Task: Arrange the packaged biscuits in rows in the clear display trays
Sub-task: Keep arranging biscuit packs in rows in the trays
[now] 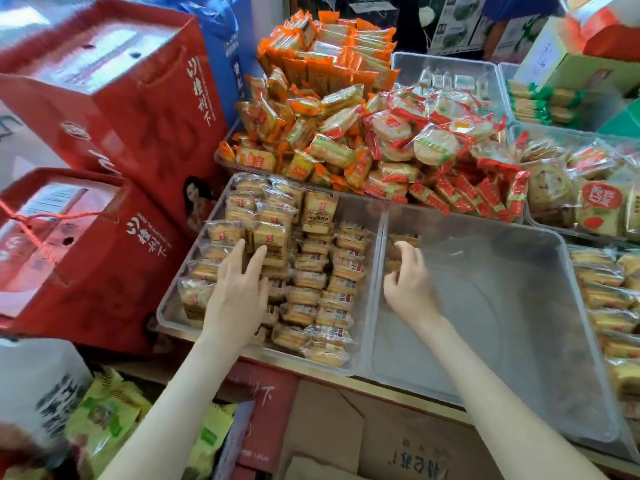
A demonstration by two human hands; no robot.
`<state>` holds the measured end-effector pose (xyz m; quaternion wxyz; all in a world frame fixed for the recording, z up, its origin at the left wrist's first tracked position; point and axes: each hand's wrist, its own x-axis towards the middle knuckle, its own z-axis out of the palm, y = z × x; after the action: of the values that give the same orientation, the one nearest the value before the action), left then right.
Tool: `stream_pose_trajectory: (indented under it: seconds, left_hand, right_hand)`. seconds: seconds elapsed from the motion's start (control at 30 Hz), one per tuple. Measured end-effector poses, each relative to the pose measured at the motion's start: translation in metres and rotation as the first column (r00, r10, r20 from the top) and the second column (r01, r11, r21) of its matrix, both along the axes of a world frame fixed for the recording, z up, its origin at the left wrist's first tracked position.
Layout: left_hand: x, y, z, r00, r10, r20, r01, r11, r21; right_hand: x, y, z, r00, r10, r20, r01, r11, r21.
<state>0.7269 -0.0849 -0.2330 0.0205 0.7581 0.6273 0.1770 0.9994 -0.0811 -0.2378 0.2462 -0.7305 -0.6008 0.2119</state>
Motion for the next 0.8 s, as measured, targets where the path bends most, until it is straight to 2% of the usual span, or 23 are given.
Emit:
stream_pose_trajectory:
  seconds: [0.07, 0.13, 0.2, 0.27, 0.33, 0.47, 0.53, 0.63, 0.7, 0.77, 0.8]
  left_hand:
    - [-0.003, 0.005, 0.008, 0.999, -0.039, -0.007, 0.039, 0.991, 0.130]
    - [-0.007, 0.008, 0.015, 0.999, -0.045, -0.012, 0.047, 0.973, 0.227]
    - [-0.015, 0.013, 0.016, 1.000, 0.009, 0.007, -0.011, 0.972, 0.233]
    - [-0.025, 0.019, 0.012, 0.999, 0.034, -0.001, -0.033, 0.981, 0.189]
    - [-0.033, 0.023, 0.007, 1.000, 0.014, 0.000, -0.014, 0.987, 0.163]
    - [-0.041, 0.022, 0.003, 0.999, -0.031, 0.043, 0.023, 0.984, 0.176]
    - [-0.042, 0.020, 0.003, 0.996, -0.044, 0.080, 0.031, 0.986, 0.163]
    - [-0.038, 0.019, 0.012, 0.973, -0.077, 0.216, 0.055, 0.993, 0.108]
    - [-0.036, 0.017, 0.030, 0.890, -0.088, 0.447, 0.108, 0.994, -0.020]
    - [-0.032, 0.013, 0.057, 0.684, -0.011, 0.729, 0.282, 0.926, -0.251]
    - [-0.030, 0.012, 0.072, 0.536, 0.072, 0.841, 0.419, 0.843, -0.339]
  right_hand:
    - [-0.025, 0.004, 0.014, 0.998, 0.042, 0.038, -0.050, 0.968, 0.246]
    - [-0.057, 0.018, 0.026, 0.979, 0.163, 0.125, -0.200, 0.903, 0.381]
    - [-0.092, 0.038, 0.035, 0.944, 0.305, 0.128, -0.329, 0.900, 0.287]
    - [-0.121, 0.058, 0.036, 0.904, 0.411, 0.120, -0.421, 0.905, 0.068]
    - [-0.142, 0.072, 0.029, 0.878, 0.433, 0.206, -0.428, 0.901, -0.069]
    - [-0.155, 0.073, 0.020, 0.863, 0.361, 0.355, -0.359, 0.931, -0.073]
    - [-0.155, 0.068, 0.020, 0.852, 0.389, 0.351, -0.387, 0.919, -0.079]
    - [-0.145, 0.059, 0.037, 0.913, 0.393, 0.110, -0.385, 0.919, -0.081]
    - [-0.129, 0.048, 0.065, 0.926, 0.343, -0.161, -0.359, 0.930, -0.084]
    - [-0.109, 0.031, 0.101, 0.845, 0.303, -0.441, -0.400, 0.905, -0.145]
    - [-0.099, 0.021, 0.117, 0.773, 0.285, -0.566, -0.448, 0.878, -0.170]
